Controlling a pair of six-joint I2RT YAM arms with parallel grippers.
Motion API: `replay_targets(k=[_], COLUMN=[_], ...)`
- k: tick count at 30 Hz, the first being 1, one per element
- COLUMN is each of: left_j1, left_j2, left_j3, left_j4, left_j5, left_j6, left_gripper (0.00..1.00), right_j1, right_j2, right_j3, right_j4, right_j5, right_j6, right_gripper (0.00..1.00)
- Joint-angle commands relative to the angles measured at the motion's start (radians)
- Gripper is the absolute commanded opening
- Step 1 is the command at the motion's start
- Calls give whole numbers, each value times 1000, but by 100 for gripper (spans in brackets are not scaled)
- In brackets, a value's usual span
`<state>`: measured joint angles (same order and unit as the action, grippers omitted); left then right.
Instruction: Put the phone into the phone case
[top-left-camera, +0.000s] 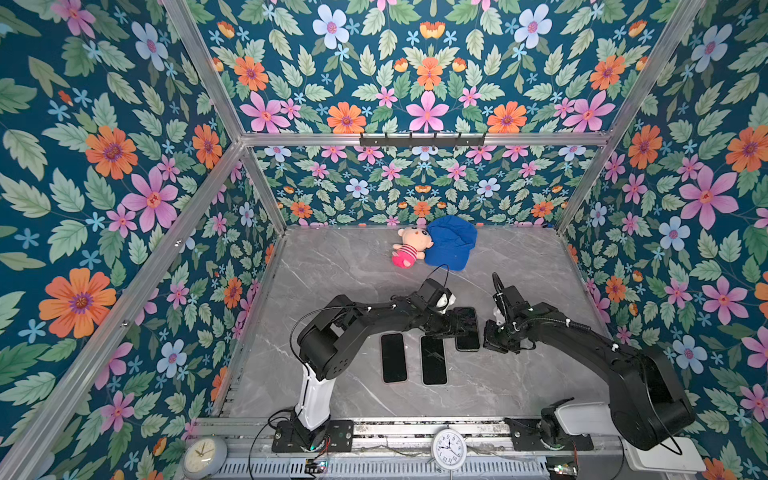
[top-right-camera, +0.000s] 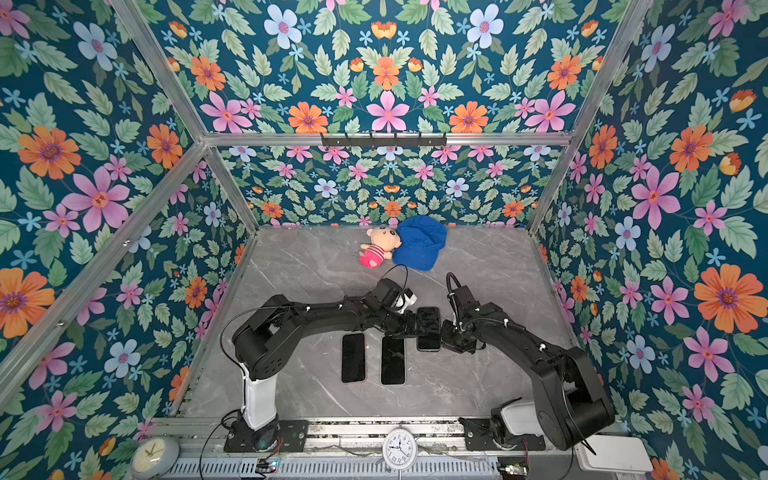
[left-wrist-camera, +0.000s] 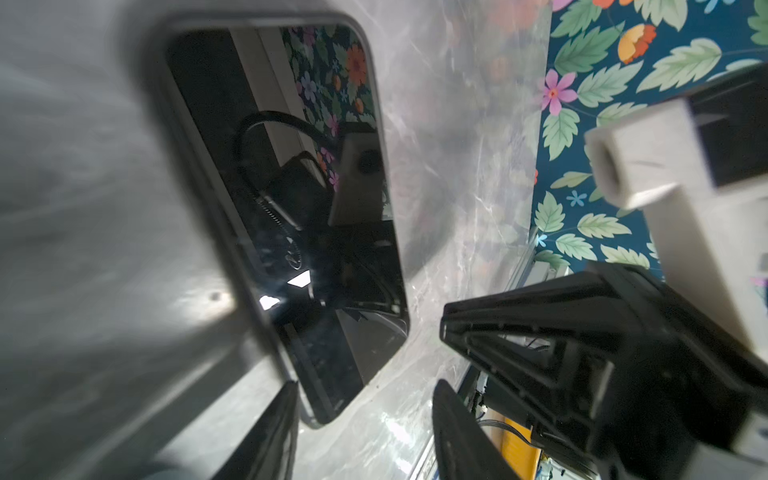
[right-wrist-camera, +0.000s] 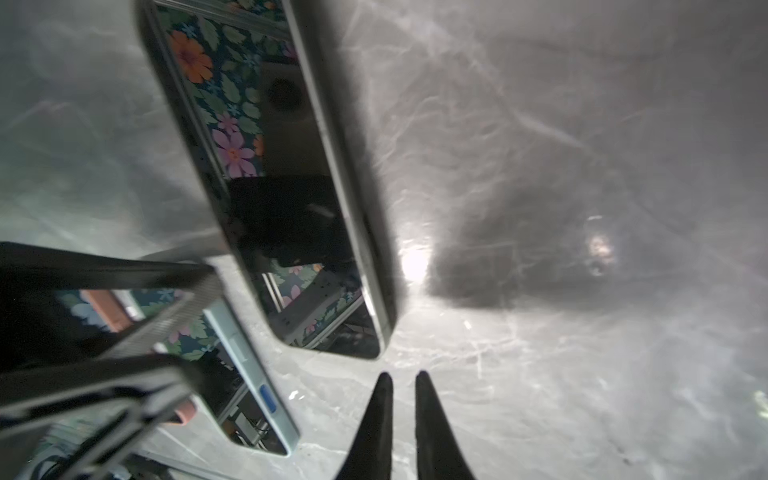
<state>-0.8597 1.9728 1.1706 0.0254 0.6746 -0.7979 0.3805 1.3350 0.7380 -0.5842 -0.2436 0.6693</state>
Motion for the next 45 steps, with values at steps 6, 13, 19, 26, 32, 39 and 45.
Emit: replay_targets(k=[6, 13, 19, 26, 32, 39, 45], left_j1=[-12, -29, -30, -30, -31, -31, -31], left_j2=[0, 37, 48, 26, 46, 65, 67], left_j3=[11, 78, 113, 109, 114, 108, 93], left_j4=[-81, -163, -240, -301, -291, -252, -237], left_j5=[-36, -45, -91, -117, -94, -59, -48], left_j6=[3, 42, 86, 114, 115, 101, 97], left_gripper=[53, 48, 44, 45, 46, 46, 46], right_j1=[3, 14, 15, 15, 15, 15, 15], right_j2=[-59, -38, 2, 26, 36, 54, 67], right_j3=[-35, -42, -42, -40, -39, -31, -37], right_j4=[64, 87, 100, 102, 109, 109, 124], right_j5=[-6, -23, -28, -25, -31, -26, -36], right_j6=[36, 32, 20, 13, 13, 7, 12], right_gripper=[14, 14, 14, 14, 13, 13, 13])
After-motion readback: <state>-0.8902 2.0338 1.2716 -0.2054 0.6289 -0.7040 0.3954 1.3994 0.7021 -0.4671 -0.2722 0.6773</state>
